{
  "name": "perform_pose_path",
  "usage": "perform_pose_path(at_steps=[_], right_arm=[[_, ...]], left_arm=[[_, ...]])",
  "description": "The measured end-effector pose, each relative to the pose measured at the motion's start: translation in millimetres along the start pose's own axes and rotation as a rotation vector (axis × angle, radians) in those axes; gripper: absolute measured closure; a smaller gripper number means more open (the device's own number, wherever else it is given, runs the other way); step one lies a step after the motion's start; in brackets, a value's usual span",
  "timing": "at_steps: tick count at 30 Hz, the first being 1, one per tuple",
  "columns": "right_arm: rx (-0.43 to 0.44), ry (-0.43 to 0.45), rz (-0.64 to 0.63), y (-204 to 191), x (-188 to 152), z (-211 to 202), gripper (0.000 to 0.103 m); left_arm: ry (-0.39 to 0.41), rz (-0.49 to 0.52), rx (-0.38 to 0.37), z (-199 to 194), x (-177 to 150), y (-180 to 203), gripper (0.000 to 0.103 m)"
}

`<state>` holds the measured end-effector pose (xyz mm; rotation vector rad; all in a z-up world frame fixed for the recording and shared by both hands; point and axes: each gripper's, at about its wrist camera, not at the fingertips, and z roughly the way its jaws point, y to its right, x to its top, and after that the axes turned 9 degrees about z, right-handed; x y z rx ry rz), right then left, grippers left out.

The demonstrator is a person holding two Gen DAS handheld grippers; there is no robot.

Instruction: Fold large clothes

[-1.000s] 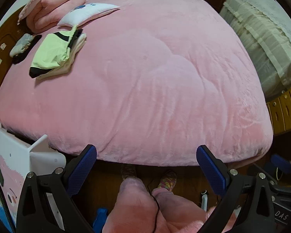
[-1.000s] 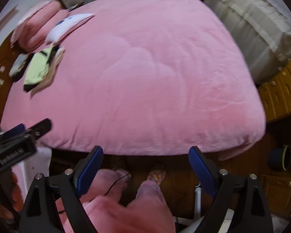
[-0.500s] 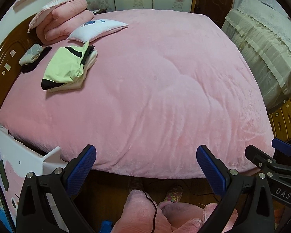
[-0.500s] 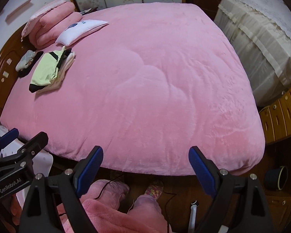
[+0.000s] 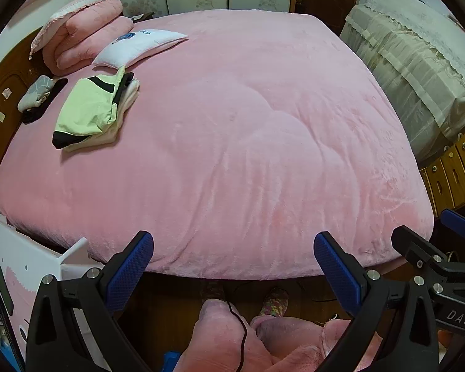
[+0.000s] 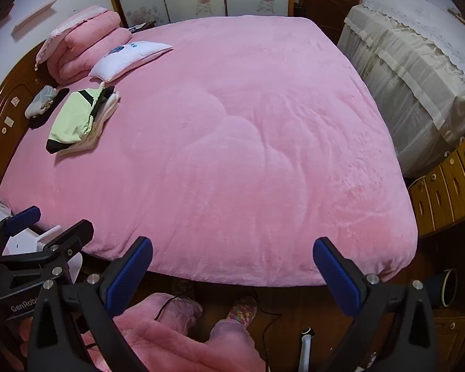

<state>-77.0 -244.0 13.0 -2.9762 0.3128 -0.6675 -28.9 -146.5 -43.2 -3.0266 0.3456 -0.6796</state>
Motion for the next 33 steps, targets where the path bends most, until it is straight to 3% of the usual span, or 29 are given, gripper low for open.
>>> perform_pose_path(at_steps=[33], right_arm=[[-0.023, -0.049, 0.041, 21.2, 3.1, 10.8, 0.000]], left_arm=[[-0.031, -0.007, -0.031, 9.3, 0.7, 8.9, 0.001]])
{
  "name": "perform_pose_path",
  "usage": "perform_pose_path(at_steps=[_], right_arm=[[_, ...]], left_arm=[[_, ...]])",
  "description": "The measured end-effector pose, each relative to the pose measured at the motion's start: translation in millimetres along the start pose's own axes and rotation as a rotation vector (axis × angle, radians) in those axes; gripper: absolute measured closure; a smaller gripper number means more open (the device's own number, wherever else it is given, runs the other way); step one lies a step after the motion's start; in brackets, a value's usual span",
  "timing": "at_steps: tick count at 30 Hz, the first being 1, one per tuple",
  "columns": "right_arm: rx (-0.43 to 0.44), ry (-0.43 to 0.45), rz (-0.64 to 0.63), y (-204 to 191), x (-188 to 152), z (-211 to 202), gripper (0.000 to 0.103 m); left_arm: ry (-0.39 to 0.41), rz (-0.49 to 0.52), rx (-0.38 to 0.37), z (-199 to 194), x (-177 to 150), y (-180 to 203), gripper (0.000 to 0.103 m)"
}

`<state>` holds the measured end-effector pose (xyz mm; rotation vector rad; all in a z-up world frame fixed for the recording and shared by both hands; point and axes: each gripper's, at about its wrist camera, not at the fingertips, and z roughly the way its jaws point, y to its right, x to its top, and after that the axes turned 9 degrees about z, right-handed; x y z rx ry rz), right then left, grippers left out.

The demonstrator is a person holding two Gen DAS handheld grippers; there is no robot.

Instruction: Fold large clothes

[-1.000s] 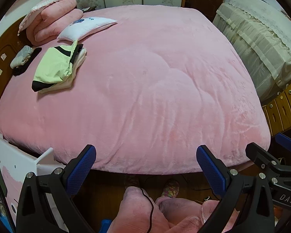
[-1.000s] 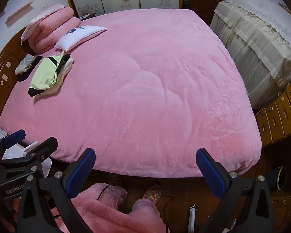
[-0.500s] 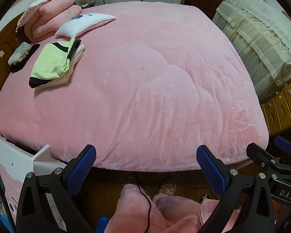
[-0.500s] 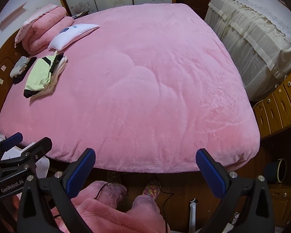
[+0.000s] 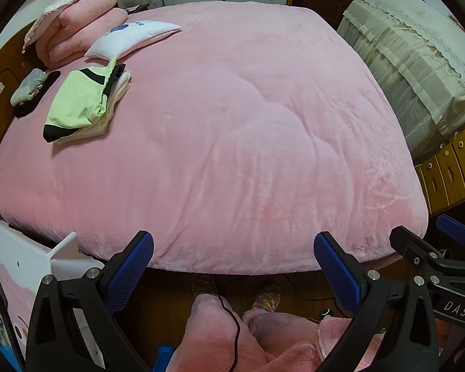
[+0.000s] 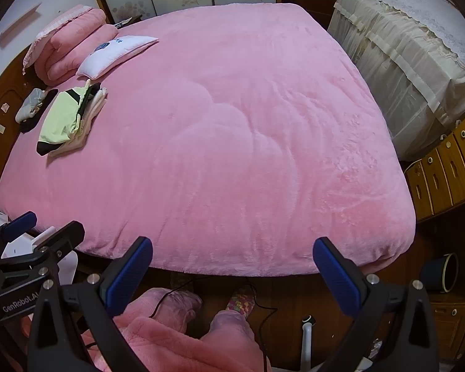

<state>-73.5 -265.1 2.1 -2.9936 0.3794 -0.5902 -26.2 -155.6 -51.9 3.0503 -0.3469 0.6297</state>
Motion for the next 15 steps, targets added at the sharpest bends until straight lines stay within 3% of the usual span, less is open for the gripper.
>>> perform_pose_path(at_steps=[15], right_arm=[[0.006, -0.020, -0.021, 14.5, 15.4, 10.8, 0.000]], left_arm=[[-0.011, 0.006, 0.001, 3.0, 3.6, 2.2, 0.001]])
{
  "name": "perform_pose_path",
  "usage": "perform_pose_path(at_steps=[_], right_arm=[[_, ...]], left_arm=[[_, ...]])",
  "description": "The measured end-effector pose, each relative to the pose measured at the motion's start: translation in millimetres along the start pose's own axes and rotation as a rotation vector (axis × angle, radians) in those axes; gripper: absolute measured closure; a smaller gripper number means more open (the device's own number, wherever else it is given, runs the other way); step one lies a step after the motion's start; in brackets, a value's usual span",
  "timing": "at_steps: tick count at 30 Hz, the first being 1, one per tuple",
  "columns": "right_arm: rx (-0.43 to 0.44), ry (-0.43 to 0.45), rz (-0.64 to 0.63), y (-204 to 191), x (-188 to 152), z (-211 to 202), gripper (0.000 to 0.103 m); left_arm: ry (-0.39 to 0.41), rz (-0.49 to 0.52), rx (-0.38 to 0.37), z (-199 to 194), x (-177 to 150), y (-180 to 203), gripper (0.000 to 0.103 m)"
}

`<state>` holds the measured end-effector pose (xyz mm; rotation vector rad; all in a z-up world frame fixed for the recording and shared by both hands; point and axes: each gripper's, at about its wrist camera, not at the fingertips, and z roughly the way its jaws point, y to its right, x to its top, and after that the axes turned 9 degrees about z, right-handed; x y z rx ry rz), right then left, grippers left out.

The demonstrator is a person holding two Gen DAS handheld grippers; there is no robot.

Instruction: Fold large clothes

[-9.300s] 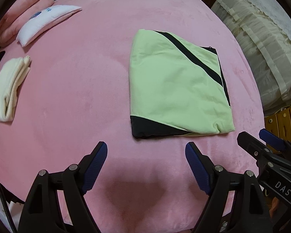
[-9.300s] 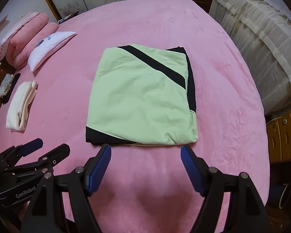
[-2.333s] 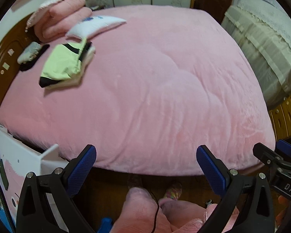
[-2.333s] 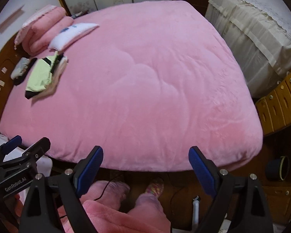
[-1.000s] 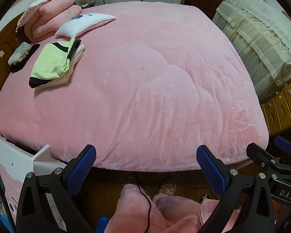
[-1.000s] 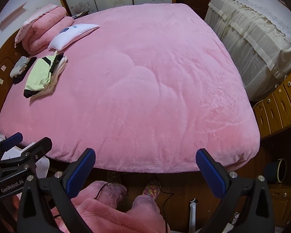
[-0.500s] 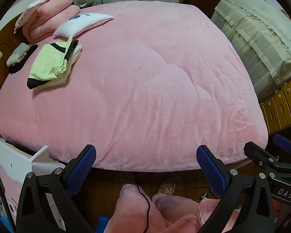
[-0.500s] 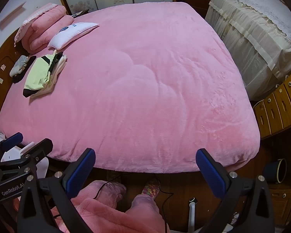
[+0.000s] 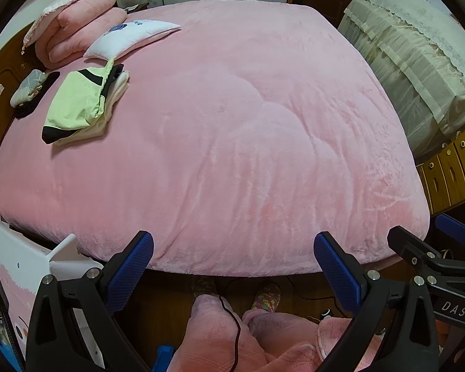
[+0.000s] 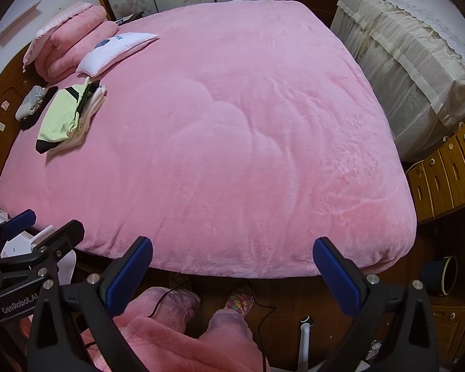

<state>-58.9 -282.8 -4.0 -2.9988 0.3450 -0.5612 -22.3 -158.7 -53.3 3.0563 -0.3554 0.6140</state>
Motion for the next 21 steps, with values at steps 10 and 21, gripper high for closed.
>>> perform_pose_path(at_steps=[10, 21], right_arm=[[-0.021, -0.005, -0.010, 8.9, 6.8, 3.4, 0.000], [-0.025, -0.005, -0.018, 16.7, 12.9, 3.0, 0.000]], left_arm=[[-0.009, 0.017, -0.002, 4.5, 9.9, 6.9, 0.001], [-0.003, 0.019, 0.001, 4.6, 9.4, 9.3, 0.001]])
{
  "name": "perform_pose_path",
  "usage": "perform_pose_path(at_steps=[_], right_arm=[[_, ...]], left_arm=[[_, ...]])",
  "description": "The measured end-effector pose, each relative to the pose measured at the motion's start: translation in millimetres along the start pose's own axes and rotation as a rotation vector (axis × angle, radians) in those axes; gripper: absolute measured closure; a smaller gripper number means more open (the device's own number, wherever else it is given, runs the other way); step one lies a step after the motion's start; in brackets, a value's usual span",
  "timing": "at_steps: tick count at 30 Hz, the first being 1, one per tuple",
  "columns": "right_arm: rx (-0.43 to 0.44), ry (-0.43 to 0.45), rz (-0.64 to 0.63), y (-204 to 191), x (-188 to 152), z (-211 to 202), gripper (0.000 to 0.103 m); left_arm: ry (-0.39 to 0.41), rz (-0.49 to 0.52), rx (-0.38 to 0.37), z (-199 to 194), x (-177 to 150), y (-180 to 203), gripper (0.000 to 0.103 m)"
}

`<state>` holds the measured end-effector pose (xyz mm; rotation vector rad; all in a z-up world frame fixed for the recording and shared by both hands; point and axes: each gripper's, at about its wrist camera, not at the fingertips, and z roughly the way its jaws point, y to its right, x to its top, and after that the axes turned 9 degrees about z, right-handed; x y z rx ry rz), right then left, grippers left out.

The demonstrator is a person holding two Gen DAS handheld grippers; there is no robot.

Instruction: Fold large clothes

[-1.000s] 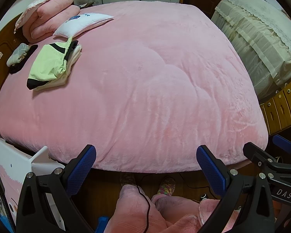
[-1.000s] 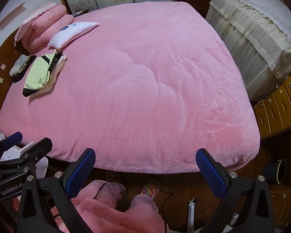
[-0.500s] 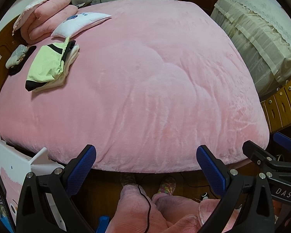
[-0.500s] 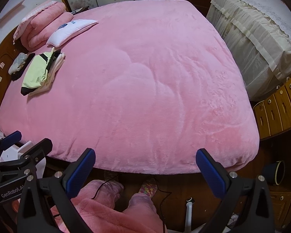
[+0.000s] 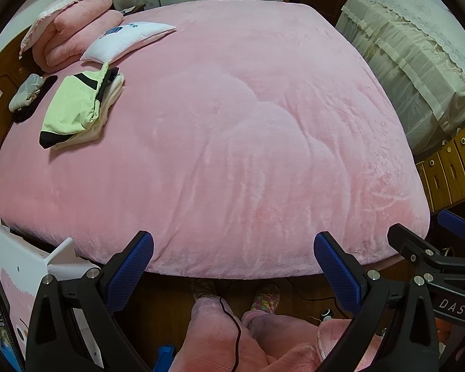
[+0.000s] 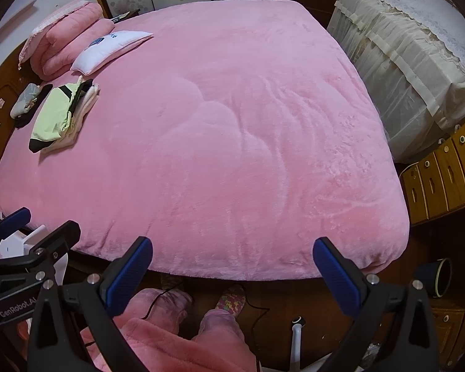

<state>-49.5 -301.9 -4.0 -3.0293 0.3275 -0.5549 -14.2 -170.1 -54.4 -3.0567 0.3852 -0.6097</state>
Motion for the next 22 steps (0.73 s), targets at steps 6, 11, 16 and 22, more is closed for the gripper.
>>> perform_pose_path(at_steps=[6, 11, 16, 22], right_arm=[[0.003, -0.007, -0.015, 6.5, 5.9, 2.5, 0.000], [0.008, -0.017, -0.021, 9.8, 10.3, 6.4, 0.000], [0.016, -0.025, -0.022, 14.7, 16.1, 11.6, 0.000], [0.021, -0.037, -0.017, 22.3, 22.3, 17.6, 0.000]], left_arm=[[-0.004, -0.002, 0.004, 1.1, 2.4, 0.1, 0.001], [-0.005, 0.002, 0.012, 1.0, 4.3, 0.6, 0.001], [-0.011, -0.005, 0.026, 2.8, 8.9, 9.1, 0.001], [-0.012, -0.010, 0.037, 5.2, 14.9, 17.1, 0.001]])
